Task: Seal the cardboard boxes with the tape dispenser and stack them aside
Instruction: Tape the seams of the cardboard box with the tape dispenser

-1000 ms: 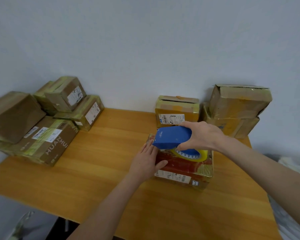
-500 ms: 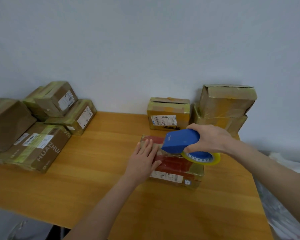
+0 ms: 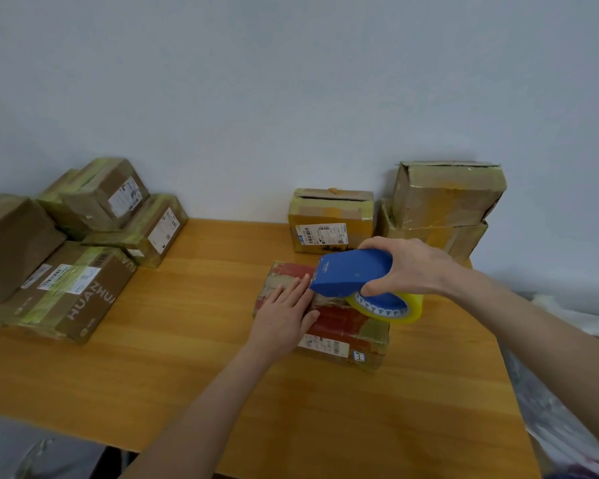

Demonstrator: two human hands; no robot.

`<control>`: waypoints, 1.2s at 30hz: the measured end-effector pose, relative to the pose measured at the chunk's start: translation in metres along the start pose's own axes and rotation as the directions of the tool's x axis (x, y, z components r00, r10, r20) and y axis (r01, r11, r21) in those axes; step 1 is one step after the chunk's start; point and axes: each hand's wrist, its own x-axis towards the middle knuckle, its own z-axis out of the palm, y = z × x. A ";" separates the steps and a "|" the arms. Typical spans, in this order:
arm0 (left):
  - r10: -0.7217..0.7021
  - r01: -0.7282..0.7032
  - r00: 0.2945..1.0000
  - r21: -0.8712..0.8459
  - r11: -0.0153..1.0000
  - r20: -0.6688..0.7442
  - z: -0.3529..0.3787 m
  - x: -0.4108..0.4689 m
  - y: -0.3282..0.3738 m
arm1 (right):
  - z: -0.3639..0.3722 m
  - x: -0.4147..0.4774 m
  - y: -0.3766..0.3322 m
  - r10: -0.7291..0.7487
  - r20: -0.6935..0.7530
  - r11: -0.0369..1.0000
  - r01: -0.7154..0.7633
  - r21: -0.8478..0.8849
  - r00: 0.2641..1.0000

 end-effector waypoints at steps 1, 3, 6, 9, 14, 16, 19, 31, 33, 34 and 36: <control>-0.002 0.002 1.000 -0.010 1.000 0.001 0.000 -0.001 0.000 | 0.000 -0.002 0.001 0.000 0.004 1.000 0.000 0.004 1.000; 0.001 -0.001 1.000 -0.024 1.000 0.001 -0.002 -0.002 0.000 | -0.002 -0.005 0.002 0.001 0.016 1.000 -0.001 0.005 1.000; 0.011 -0.010 1.000 -0.034 0.999 0.014 -0.004 -0.002 -0.001 | -0.005 -0.009 0.007 -0.024 0.056 1.000 0.023 0.006 0.998; 0.008 -0.007 1.000 -0.037 0.999 0.023 -0.003 -0.001 -0.002 | -0.013 -0.015 0.014 -0.034 0.105 0.998 0.029 0.051 0.994; 0.011 -0.009 0.997 -0.022 1.000 0.073 -0.001 0.003 -0.003 | -0.013 -0.028 0.037 0.011 0.134 0.996 -0.023 0.090 0.991; 0.008 -0.006 0.997 -0.024 1.000 0.074 -0.002 0.001 -0.001 | -0.006 -0.029 0.040 0.025 0.138 0.999 -0.030 0.033 0.990; -0.039 0.039 0.997 -0.007 0.999 0.071 -0.006 -0.001 0.009 | 0.004 -0.027 0.045 0.037 0.104 0.999 -0.035 -0.022 0.994; 0.063 -0.063 0.996 -0.009 0.998 0.061 -0.001 0.011 0.025 | 0.015 -0.025 0.035 0.052 0.059 0.997 -0.054 0.046 0.997; 0.067 -0.066 0.995 -0.010 0.998 0.068 -0.002 0.012 0.022 | 0.016 -0.023 0.033 0.051 0.041 0.998 -0.052 0.037 0.998; 0.069 -0.069 0.995 -0.012 0.998 0.072 -0.001 0.012 0.023 | 0.016 -0.023 0.033 0.049 0.038 0.998 -0.051 0.046 0.998; 0.069 -0.068 0.995 -0.012 0.998 0.078 0.000 0.012 0.022 | 0.017 -0.024 0.035 0.036 0.050 0.996 -0.039 0.074 0.998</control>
